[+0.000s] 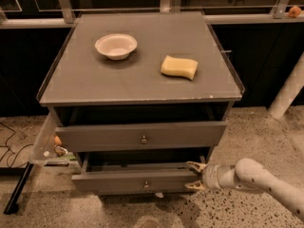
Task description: Open middle drawer
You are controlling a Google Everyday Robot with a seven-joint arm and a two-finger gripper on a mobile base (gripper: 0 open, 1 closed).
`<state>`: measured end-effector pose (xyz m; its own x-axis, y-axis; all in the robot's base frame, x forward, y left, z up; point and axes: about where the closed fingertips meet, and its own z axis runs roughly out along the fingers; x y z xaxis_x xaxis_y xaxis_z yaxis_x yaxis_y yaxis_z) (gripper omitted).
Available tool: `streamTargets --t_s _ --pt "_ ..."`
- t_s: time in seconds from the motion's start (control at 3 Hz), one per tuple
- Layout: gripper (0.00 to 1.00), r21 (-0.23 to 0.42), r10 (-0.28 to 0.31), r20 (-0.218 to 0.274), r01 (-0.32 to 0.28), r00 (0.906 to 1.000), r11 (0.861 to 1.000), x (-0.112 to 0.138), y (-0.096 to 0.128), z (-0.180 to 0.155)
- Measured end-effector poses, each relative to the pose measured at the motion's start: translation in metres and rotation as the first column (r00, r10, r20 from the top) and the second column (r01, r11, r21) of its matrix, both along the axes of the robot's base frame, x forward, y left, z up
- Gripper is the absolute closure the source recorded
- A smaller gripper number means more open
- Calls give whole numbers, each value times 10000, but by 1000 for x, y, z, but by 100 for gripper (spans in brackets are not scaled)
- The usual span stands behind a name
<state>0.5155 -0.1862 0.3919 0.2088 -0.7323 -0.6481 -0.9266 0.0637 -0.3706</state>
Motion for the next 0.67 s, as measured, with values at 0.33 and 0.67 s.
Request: streamTargets --t_s 0.33,0.67 --pt "72 0 0 0 0 10000 10000 1 0 8" --pt "96 0 1 0 -1 10000 10000 1 0 11"
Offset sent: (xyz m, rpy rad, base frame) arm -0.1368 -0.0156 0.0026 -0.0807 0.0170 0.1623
